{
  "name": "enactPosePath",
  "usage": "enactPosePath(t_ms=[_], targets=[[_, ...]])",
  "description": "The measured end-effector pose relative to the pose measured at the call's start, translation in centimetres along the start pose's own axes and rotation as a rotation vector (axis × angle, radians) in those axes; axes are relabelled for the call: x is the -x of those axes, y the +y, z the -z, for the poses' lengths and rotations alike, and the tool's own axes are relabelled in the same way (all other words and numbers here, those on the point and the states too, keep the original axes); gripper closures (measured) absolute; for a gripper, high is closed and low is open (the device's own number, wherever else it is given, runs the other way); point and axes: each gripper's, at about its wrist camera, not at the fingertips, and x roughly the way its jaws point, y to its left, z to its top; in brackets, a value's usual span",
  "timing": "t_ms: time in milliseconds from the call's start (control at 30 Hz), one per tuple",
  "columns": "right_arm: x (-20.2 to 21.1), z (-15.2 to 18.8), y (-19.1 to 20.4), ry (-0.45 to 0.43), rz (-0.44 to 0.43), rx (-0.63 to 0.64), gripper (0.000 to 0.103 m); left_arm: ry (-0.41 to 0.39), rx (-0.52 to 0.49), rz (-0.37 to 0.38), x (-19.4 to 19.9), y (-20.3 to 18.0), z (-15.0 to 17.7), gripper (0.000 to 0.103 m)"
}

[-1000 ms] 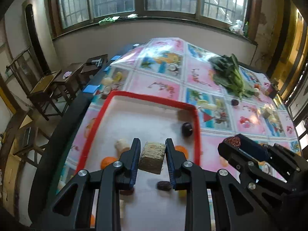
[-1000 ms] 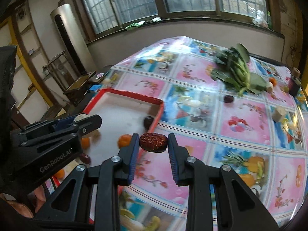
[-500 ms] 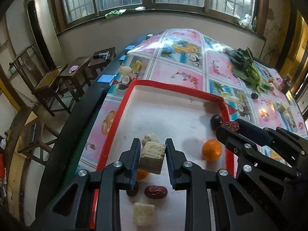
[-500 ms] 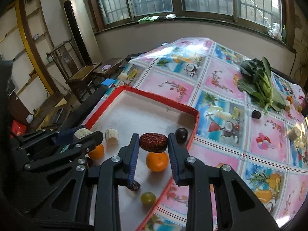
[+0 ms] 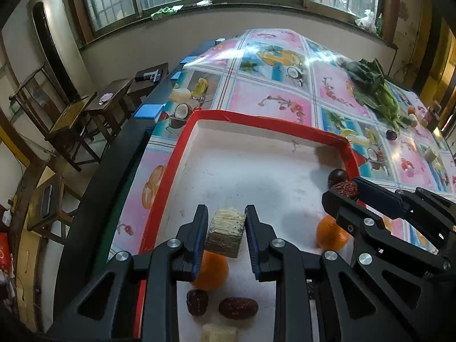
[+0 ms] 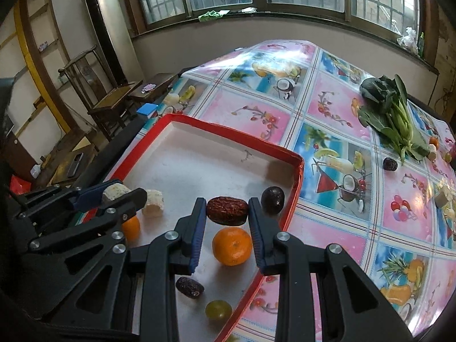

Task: Organize fruits
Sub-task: 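Carry the date in the right tool over the tray while the left tool carries the root chunk, then open the right tool to drop the date while the left tool releases the root chunk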

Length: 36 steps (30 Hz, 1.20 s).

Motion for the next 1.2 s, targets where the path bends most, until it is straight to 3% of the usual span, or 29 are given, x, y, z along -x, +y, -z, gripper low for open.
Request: enactPosePath(t_ms=[1000, 1200], targets=[[-3.8, -0.6, -0.7, 0.080, 0.012, -0.019, 0.071, 0.028, 0.007, -0.016, -2.7, 0.2, -1.0, 0.077], [-4.2, -0.4, -1.0, 0.093, 0.020, -0.027, 0.071, 0.040, 0.002, -0.031, -3.2, 0.1, -1.0, 0.068]])
